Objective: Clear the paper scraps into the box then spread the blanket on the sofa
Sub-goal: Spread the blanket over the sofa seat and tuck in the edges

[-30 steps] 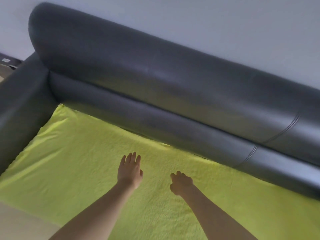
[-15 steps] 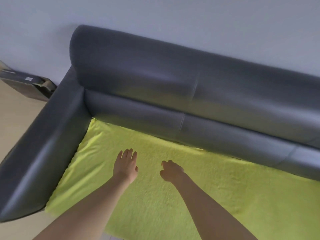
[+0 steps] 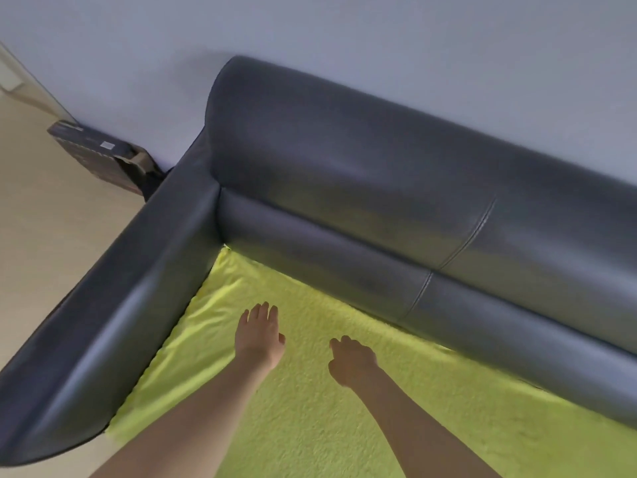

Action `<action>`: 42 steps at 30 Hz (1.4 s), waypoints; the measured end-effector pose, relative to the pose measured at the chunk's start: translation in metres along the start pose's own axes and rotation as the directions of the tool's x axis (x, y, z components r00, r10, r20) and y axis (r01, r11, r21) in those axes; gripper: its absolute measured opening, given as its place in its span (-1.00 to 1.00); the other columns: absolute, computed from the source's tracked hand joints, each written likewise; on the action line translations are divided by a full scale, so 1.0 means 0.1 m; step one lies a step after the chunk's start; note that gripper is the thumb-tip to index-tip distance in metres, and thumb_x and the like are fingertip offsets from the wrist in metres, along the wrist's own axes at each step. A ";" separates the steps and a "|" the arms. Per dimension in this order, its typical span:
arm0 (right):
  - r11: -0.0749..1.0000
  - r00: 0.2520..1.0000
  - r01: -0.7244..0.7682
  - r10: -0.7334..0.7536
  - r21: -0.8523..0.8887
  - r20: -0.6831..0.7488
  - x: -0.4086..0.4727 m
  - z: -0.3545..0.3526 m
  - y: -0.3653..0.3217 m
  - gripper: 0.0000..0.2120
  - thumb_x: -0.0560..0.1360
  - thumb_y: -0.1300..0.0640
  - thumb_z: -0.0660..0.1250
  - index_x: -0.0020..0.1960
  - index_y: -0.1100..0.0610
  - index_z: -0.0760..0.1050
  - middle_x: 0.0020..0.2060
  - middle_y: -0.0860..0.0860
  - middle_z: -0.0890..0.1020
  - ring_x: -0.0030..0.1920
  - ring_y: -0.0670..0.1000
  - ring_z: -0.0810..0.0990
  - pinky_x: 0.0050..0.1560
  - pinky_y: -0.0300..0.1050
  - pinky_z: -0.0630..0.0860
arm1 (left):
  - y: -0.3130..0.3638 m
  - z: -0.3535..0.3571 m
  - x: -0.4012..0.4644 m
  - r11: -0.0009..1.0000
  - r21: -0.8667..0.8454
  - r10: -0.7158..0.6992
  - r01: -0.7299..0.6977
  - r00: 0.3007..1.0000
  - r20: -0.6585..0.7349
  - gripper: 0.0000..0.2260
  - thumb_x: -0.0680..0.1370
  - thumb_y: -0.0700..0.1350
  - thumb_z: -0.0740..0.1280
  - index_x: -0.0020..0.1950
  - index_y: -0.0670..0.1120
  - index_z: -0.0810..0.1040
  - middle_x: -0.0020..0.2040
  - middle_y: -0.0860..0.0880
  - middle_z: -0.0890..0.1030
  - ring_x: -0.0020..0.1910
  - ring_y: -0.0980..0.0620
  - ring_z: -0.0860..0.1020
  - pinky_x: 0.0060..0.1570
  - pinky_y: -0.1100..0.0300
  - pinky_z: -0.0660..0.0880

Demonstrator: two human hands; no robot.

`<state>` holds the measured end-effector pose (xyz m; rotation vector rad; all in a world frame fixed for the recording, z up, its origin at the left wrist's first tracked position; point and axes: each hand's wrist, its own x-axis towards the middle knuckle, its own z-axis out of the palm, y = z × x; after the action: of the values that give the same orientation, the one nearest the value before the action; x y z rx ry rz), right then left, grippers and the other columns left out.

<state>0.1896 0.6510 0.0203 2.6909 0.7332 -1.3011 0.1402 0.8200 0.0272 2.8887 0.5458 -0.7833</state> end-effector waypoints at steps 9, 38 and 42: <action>0.962 0.951 0.221 -0.248 -0.158 -0.184 1.04 -0.35 -0.84 -0.56 0.53 0.25 0.18 0.40 0.16 0.28 0.33 0.08 0.39 0.31 0.09 0.39 0.24 0.00 0.35 | -0.77 0.30 0.61 0.943 -0.220 -0.251 0.248 0.968 0.013 -0.42 0.62 -0.02 0.11 0.57 -0.16 -0.04 0.57 -0.08 0.05 0.54 -0.04 0.06 0.49 0.11 0.07; 0.730 0.933 0.221 -0.351 -0.647 -0.078 2.66 -0.48 -2.15 -0.21 0.56 0.08 0.23 0.57 0.12 -0.23 0.55 0.00 -0.21 0.54 0.05 -0.25 0.51 -0.03 -0.06 | -1.45 1.13 1.36 0.778 -0.542 -0.421 0.317 0.904 -0.077 -0.41 0.52 0.09 -0.01 0.44 -0.20 0.35 0.36 -0.15 0.48 0.28 -0.12 0.49 0.25 0.01 0.42; 0.725 0.943 0.207 -0.326 -0.657 -0.062 2.69 -0.44 -2.16 -0.20 0.56 0.08 0.23 0.56 0.12 -0.25 0.55 0.01 -0.24 0.54 0.07 -0.29 0.53 0.01 -0.11 | -1.59 1.28 1.30 0.822 -0.508 -0.349 0.256 0.932 -0.095 -0.36 0.54 0.20 -0.14 0.55 -0.07 0.17 0.49 -0.03 0.32 0.40 -0.03 0.38 0.33 0.09 0.33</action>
<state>0.2679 0.9577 -0.1228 2.1809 1.3453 -0.6491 0.1268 0.9847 -0.1496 2.4332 1.0753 -0.3292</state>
